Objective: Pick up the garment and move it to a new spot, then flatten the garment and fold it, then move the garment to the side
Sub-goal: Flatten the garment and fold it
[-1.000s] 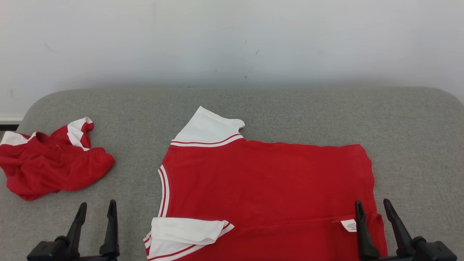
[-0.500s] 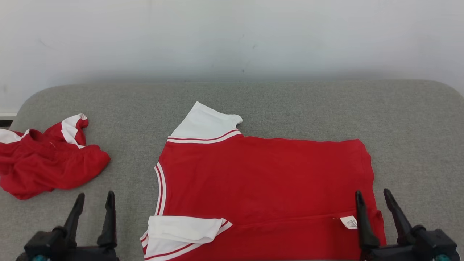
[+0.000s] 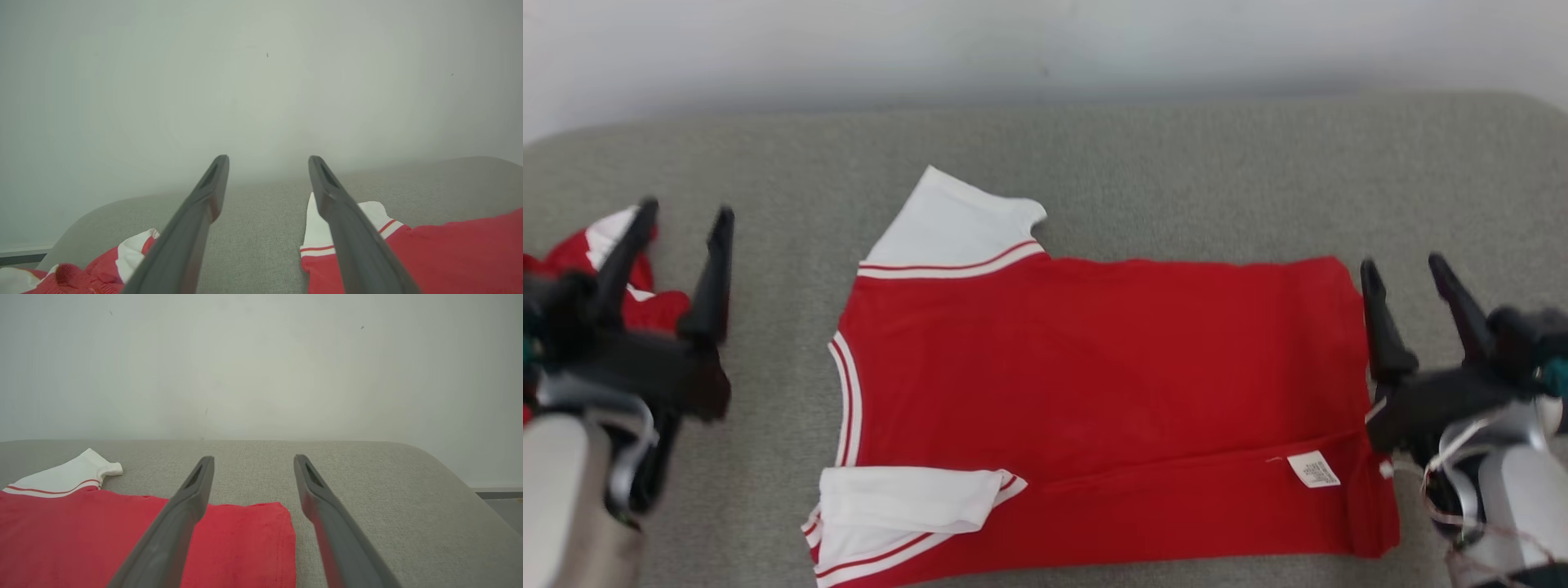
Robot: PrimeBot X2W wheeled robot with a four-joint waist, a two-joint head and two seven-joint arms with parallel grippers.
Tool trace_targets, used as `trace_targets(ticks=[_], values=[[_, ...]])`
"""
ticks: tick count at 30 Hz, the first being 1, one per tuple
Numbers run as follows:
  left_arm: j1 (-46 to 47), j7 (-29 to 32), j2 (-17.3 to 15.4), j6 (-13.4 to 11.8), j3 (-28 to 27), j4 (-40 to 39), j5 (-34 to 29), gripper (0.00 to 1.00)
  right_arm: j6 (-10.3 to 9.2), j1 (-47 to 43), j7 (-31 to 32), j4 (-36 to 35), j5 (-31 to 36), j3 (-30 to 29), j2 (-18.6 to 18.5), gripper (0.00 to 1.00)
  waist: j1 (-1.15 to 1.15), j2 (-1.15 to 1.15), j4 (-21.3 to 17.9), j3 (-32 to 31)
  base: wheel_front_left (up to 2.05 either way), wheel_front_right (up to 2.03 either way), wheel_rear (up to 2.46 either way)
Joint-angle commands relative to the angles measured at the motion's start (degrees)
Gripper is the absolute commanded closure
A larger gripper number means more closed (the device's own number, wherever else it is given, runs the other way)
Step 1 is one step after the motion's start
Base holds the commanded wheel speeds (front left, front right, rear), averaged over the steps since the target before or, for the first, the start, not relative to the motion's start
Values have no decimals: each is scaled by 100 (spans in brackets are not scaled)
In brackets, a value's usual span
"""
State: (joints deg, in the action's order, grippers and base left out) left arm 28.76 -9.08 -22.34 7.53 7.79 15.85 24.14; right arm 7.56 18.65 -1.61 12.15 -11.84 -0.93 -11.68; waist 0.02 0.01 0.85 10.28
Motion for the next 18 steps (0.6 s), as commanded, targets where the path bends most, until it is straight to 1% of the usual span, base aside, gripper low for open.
trace_targets(ticks=[1, 5, 9, 10, 11, 16, 18], values=[[330, 84, -151, -12, 115, 88, 166, 0, -11, 254, 132, 115, -69, 24, -13, 0, -2, -1, -303, 610, 0, 0, 0], [1178, 352, -491, -12, 503, 414, 676, 0, -11, 859, 527, 430, -54, 75, -22, 0, -2, -1, -477, 1045, 0, 0, 0], [1919, 612, -805, -12, 1040, 827, 1045, 0, -11, 1339, 824, 745, -52, 220, 18, 0, -2, -1, -658, 1335, 0, 0, 0], [2087, 649, -859, -12, 1195, 917, 1121, 0, -11, 1446, 901, 826, -66, 249, 46, 0, -2, -1, -708, 1387, 0, 0, 0], [2087, 649, -859, -12, 1195, 917, 1121, 0, -11, 1446, 901, 826, -66, 249, 46, 0, -2, -1, -708, 1387, 0, 0, 0], [2819, 930, -1083, -11, 1922, 1402, 1536, 0, -11, 1927, 1276, 1204, -210, 429, 151, 0, -2, -1, -898, 1612, 0, 0, 0], [3055, 1033, -1112, -11, 2179, 1607, 1691, 0, -11, 2104, 1368, 1346, -271, 504, 176, 0, -2, -1, -946, 1700, 0, 0, 0]])
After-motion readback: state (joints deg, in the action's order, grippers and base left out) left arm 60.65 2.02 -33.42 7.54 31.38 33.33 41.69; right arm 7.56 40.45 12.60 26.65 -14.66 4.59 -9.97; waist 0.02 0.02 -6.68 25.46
